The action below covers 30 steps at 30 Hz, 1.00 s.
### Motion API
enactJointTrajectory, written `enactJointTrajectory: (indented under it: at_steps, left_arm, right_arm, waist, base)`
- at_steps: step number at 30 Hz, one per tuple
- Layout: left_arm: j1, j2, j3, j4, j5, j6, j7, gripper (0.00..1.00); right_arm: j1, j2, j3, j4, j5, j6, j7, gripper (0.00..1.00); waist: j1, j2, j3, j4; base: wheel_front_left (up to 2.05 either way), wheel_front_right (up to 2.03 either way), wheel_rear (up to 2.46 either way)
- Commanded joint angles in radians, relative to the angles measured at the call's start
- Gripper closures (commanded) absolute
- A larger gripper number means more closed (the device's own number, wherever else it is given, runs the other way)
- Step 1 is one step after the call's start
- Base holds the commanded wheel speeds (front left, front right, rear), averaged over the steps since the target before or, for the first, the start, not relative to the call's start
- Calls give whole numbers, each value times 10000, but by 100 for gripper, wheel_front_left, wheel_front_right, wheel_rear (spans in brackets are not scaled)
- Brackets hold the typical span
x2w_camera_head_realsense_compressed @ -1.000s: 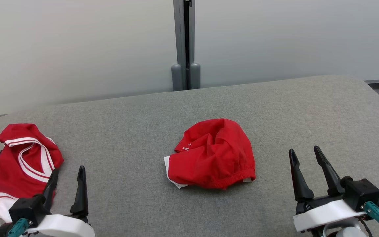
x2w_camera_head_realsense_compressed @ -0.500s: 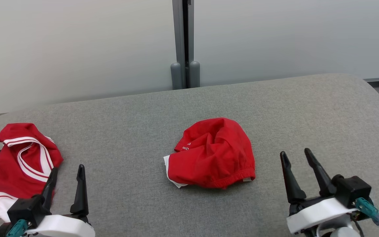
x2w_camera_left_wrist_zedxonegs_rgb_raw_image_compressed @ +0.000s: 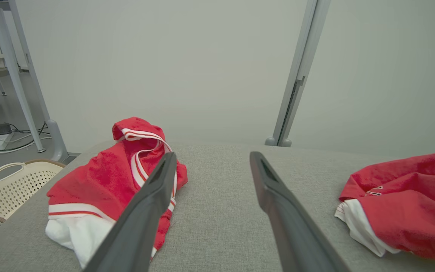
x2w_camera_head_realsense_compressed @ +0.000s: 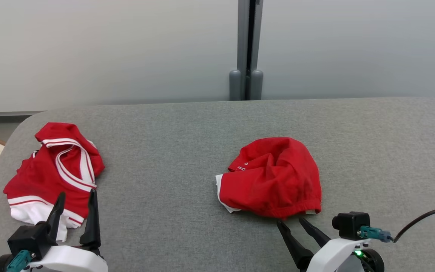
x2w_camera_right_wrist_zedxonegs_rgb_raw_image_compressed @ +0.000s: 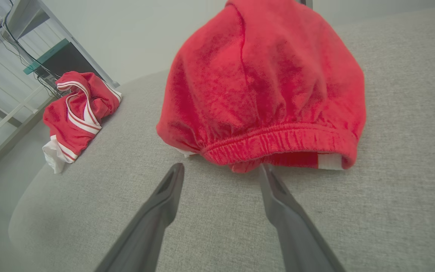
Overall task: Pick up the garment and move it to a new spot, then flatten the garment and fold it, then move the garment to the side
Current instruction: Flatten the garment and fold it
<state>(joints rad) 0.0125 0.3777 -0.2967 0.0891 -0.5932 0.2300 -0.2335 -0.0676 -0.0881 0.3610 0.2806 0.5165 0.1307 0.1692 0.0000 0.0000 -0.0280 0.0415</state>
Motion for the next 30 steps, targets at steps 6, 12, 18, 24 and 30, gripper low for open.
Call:
enactJointTrajectory:
  at_steps: [6, 12, 18, 24, 30]
  left_arm:
    - [-61, 125, -23, -38, -63, 34, 110, 0]
    - [-67, 167, -25, -5, -82, 59, 175, 0]
    - [-141, 127, -124, -27, -116, 79, 249, 0]
    - [-175, 130, -146, -46, -148, 91, 290, 0]
    - [-244, 194, -145, 63, -221, -3, 278, 0]
  right_arm:
    - [-244, 81, -85, 472, -55, 0, -210, 0]
    - [-407, 170, -150, 945, -10, 0, -655, 0]
    - [-460, 273, -210, 1722, 421, 0, -93, 0]
    - [-674, 311, -480, 1915, 605, 0, -406, 0]
    - [-1088, 348, -520, 2203, 689, 0, -957, 100]
  waist:
    - [0, 0, 90, 651]
    - [0, 0, 143, 861]
    - [0, 0, 156, 961]
    - [0, 0, 226, 1034]
    - [0, 0, 305, 1108]
  base:
    - [0, 0, 0]
    - [0, 0, 0]
    - [0, 0, 0]
    - [0, 0, 0]
    - [0, 0, 0]
